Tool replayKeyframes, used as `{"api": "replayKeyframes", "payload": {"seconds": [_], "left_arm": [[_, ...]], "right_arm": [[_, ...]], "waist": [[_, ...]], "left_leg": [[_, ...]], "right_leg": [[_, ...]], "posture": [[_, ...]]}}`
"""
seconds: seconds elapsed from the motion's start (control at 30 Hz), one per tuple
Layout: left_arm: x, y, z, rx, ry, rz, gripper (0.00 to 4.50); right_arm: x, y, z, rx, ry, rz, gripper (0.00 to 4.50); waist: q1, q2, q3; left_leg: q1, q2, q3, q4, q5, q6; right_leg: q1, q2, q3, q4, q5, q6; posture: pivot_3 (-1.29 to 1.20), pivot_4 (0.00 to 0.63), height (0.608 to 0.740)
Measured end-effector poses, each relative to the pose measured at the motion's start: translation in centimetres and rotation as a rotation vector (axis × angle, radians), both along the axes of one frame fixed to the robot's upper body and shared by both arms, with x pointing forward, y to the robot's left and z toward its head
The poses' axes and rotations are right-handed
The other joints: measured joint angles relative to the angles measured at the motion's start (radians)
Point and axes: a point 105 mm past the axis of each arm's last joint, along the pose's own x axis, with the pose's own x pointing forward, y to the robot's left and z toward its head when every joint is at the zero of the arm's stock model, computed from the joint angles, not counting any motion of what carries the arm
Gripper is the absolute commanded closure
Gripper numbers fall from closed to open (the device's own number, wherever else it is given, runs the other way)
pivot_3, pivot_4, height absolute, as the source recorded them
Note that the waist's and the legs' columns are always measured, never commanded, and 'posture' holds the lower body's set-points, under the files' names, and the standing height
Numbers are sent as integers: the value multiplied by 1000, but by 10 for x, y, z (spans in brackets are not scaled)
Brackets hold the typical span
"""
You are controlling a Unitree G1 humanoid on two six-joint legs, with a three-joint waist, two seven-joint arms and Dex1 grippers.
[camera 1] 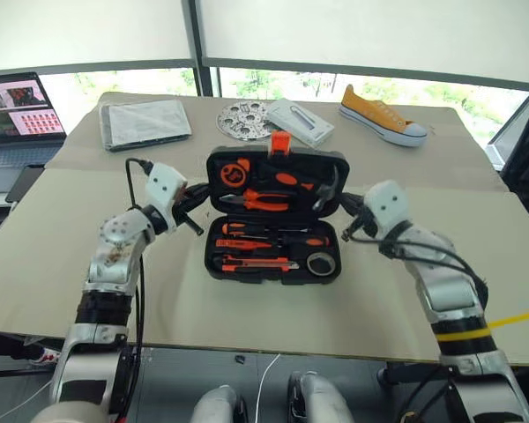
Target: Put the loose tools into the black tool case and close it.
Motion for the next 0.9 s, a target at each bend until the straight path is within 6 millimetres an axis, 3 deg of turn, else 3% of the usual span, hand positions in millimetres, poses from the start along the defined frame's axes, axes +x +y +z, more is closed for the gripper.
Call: {"api": "replayKeyframes", "payload": {"seconds": [0.13,0.2,0.23,0.37,0.43,0.53,0.57,0.63,0.67,0.73,0.77,0.87,0.9], "left_arm": [[-12,1,-11,22,-8,9,4500],[-21,1,-14,21,-3,10,3816],[-24,2,-16,15,10,13,3680],[-50,29,-28,0,149,66,2227],[-71,52,-17,-38,260,60,1422],[-94,77,3,-33,372,27,1422],[-98,80,5,-24,400,3,1358],[-85,86,7,-4,423,-3,1950],[-64,92,8,14,406,19,2195],[-39,90,9,64,377,19,3005],[-29,83,9,84,362,2,3409],[3,44,0,189,333,-103,4442],[10,35,-4,212,333,-119,4442]], "right_arm": [[-15,-1,-13,-28,-15,22,4482],[-24,-3,-15,-46,-13,40,3773],[-29,-5,-16,-56,-2,53,3635],[-51,-31,-28,-52,149,39,2256],[-74,-44,-15,-63,238,99,2250],[-103,-49,1,-98,331,194,2250],[-115,-47,-3,-106,384,239,2528],[-135,-42,-21,-131,511,323,2997],[-146,-35,-36,-148,585,379,3347],[-154,-25,-49,-176,638,439,4054],[-153,-22,-53,-193,643,451,4414],[-143,-4,-55,-272,585,507,4500],[-139,0,-55,-282,571,512,4500]], "waist": [[2,0,0],[4,-1,0],[5,-1,-1],[0,-1,0],[-1,-1,0],[5,-1,-1],[11,-1,-1],[34,-1,-1],[50,-1,-1],[57,-2,-1],[57,-3,-2],[53,-8,-4],[51,-8,-4]], "left_leg": [[5,0,2,1,3,-2],[7,1,1,0,3,-2],[7,1,1,0,3,-2],[3,2,1,0,3,-1],[3,3,-1,0,3,-1],[6,4,-4,0,3,-1],[7,4,-4,-1,3,-1],[9,1,-5,-2,2,0],[9,0,-5,-2,2,-2],[8,0,-4,-1,2,-1],[8,-1,-3,0,2,1],[0,-1,-2,6,2,7],[-3,-1,-2,9,3,7]], "right_leg": [[2,-2,4,3,-2,3],[2,-4,8,5,-2,3],[2,-4,8,5,-2,3],[-2,-9,9,7,1,-5],[-2,-8,7,6,0,-6],[2,-8,3,5,-5,0],[3,-8,3,5,-6,-1],[6,-7,1,5,-7,-1],[7,-3,1,4,-7,0],[8,-1,4,3,-5,3],[8,-1,6,3,-4,4],[3,-1,7,2,-2,5],[1,1,6,2,-1,4]], "posture": [[0,150,733],[0,150,733],[0,150,733],[0,150,733],[0,150,733],[0,150,733],[0,150,733],[0,150,733],[0,150,733],[0,150,733],[0,150,733],[0,150,733],[0,150,733]]}}
